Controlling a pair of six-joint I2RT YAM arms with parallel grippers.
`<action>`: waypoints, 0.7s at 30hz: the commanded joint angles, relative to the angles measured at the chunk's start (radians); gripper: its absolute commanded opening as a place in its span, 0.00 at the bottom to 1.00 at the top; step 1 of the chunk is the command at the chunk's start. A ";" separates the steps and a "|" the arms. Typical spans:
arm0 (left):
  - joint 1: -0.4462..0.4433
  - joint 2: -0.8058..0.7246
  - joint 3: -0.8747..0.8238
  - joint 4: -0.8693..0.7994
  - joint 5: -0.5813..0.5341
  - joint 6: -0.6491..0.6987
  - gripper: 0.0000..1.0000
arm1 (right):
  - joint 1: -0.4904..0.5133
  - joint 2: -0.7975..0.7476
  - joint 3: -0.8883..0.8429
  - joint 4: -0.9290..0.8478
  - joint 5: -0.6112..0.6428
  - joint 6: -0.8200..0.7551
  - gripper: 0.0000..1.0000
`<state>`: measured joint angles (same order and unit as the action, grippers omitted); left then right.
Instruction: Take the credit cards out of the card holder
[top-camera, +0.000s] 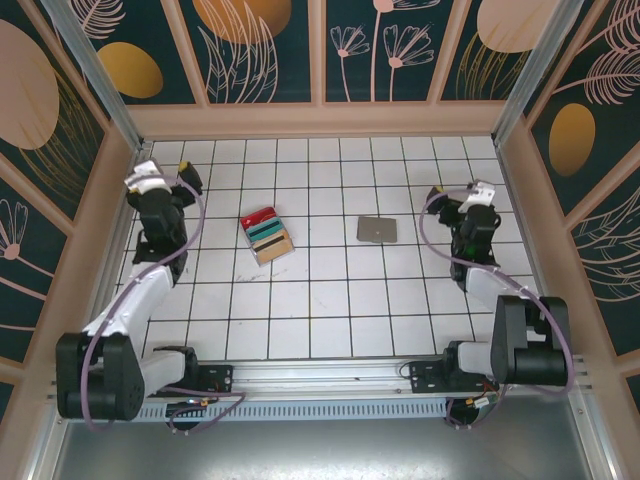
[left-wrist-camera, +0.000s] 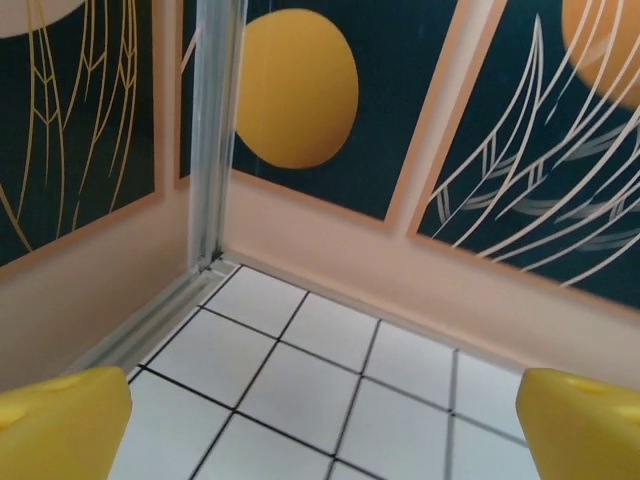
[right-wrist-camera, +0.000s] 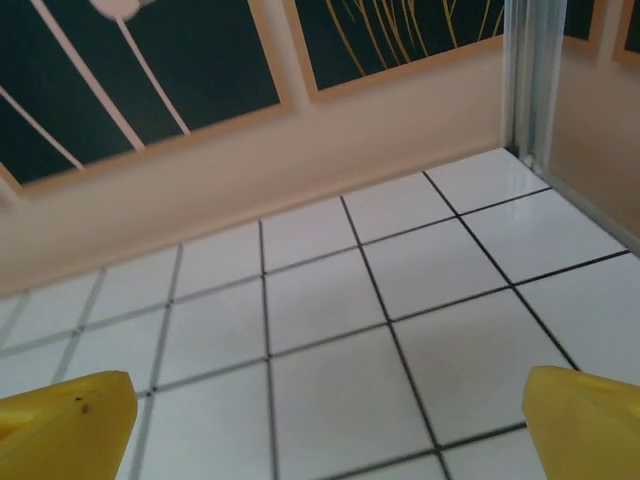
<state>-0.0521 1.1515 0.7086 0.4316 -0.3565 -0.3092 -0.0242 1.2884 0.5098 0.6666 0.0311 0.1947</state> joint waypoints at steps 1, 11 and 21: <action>0.006 -0.048 0.065 -0.380 0.042 -0.166 0.99 | -0.001 0.009 0.122 -0.302 -0.074 0.224 0.99; 0.006 -0.062 0.148 -0.582 0.261 -0.262 0.99 | 0.195 0.407 0.554 -0.639 -0.162 0.261 0.99; 0.006 -0.126 0.115 -0.633 0.295 -0.260 0.99 | 0.315 0.751 0.865 -0.838 -0.217 0.283 0.99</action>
<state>-0.0521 1.0443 0.8246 -0.1608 -0.0845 -0.5591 0.2680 2.0117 1.3224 -0.0731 -0.1665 0.4591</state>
